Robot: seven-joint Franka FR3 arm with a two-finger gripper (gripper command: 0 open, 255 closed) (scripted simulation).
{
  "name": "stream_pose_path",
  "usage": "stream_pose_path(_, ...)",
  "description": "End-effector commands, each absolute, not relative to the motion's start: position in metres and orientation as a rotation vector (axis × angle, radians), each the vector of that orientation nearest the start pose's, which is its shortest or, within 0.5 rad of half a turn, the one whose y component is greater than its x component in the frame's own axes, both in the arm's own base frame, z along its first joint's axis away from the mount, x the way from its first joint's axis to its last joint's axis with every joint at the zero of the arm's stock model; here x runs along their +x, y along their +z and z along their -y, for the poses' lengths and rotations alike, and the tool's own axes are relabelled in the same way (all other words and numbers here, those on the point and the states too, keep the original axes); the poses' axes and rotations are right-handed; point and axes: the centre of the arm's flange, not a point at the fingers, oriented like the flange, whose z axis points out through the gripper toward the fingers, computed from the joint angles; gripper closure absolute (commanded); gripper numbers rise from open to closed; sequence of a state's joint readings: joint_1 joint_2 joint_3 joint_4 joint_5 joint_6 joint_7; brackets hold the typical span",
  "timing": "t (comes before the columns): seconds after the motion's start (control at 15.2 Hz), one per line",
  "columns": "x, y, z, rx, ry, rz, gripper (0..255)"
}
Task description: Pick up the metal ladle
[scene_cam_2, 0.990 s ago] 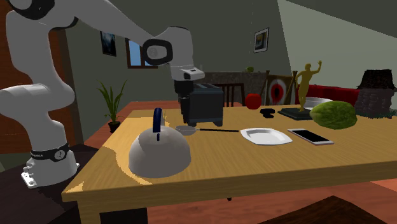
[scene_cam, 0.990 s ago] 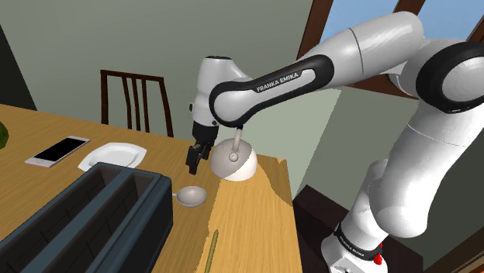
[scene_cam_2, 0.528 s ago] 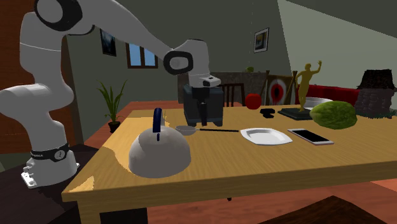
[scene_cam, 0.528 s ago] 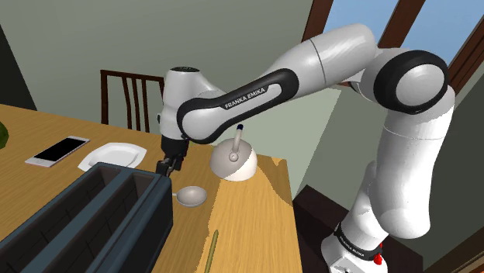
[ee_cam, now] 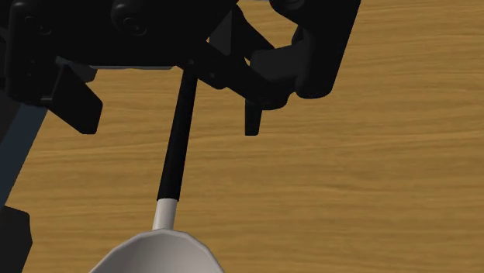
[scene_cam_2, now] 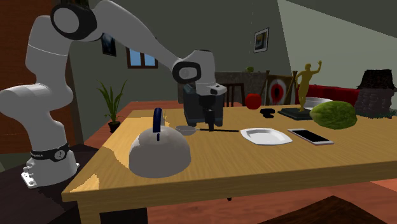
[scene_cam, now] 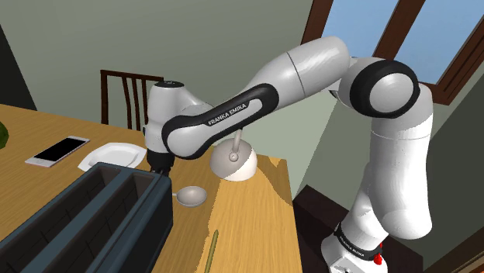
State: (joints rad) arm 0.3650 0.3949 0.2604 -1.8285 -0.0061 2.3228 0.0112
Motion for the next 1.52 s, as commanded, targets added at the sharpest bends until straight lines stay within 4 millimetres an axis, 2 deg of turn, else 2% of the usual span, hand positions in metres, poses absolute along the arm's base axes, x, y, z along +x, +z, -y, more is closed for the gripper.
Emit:
stream_pose_path(0.0,0.535,0.325,-0.371,-2.884,-0.118,0.882,0)
stream_pose_path(0.07,0.535,0.316,-0.371,-2.884,-0.118,0.882,0)
stream_pose_path(0.2,0.535,0.316,-0.371,-2.884,-0.118,0.882,0)
stream_pose_path(0.26,0.535,0.316,-0.371,-2.884,-0.118,0.882,255)
stream_pose_path(0.86,0.535,0.316,-0.371,-2.884,-0.118,0.882,255)
stream_pose_path(1.45,0.535,0.364,-0.371,-2.884,-0.118,0.882,255)
